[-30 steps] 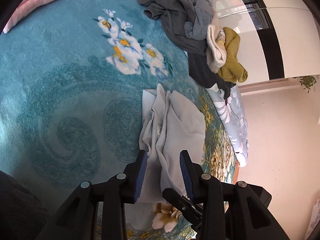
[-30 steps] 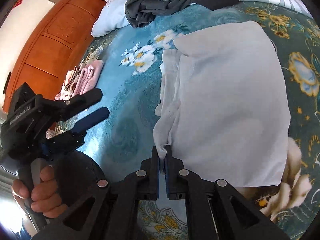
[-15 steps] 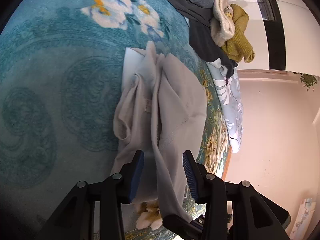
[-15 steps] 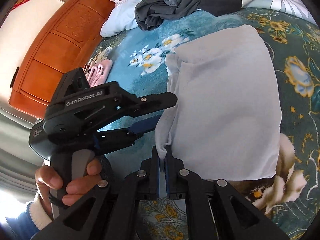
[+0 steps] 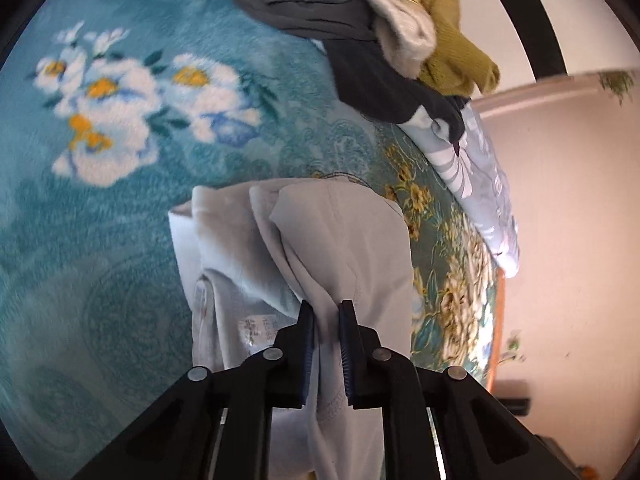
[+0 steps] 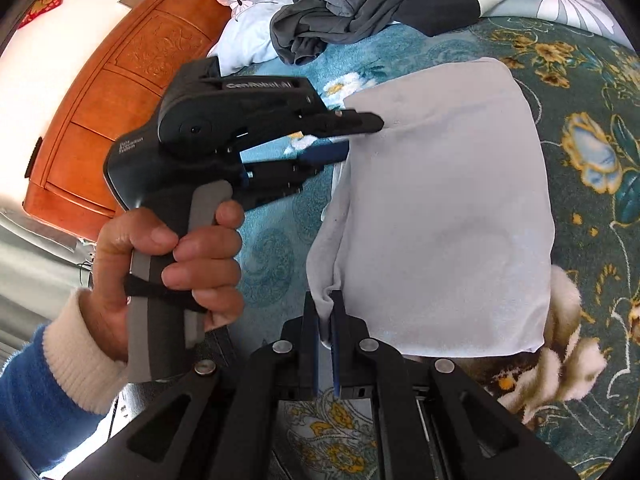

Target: Fold clothes

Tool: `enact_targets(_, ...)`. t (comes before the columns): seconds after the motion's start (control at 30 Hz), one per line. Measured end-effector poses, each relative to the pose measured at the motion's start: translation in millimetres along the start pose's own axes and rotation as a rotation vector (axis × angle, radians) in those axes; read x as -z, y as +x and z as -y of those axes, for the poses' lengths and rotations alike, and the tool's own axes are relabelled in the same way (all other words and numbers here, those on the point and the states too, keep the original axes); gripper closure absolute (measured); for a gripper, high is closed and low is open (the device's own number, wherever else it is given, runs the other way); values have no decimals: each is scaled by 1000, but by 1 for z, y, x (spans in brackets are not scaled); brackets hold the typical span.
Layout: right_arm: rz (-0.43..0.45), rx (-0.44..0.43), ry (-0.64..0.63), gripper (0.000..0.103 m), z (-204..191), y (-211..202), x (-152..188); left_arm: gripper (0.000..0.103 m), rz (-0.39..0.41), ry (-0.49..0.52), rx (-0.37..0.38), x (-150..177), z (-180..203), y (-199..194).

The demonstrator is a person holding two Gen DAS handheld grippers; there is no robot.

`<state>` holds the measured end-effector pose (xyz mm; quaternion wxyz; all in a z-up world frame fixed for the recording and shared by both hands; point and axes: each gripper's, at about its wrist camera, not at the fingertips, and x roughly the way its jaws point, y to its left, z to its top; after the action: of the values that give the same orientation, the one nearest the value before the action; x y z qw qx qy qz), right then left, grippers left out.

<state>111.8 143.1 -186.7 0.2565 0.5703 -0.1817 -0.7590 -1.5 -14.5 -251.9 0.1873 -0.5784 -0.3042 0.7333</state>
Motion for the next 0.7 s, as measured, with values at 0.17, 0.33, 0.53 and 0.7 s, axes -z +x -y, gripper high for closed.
enact_targets(0.17,10,-6,-31,97,-9,1,-5,92,69,55,70,-4,-1,-28)
enact_targets(0.33,-80,12,-12,96,-7,31,-2,95,30,-112,-5,-1,-59,-14)
enact_targets(0.53,-137,25,48,96,5,52,3,95,31,-137,13,7,-70,-13)
enact_targets(0.7,-146,44,-23,92,-7,46,0,86,70,-178,50,6,-76,-24)
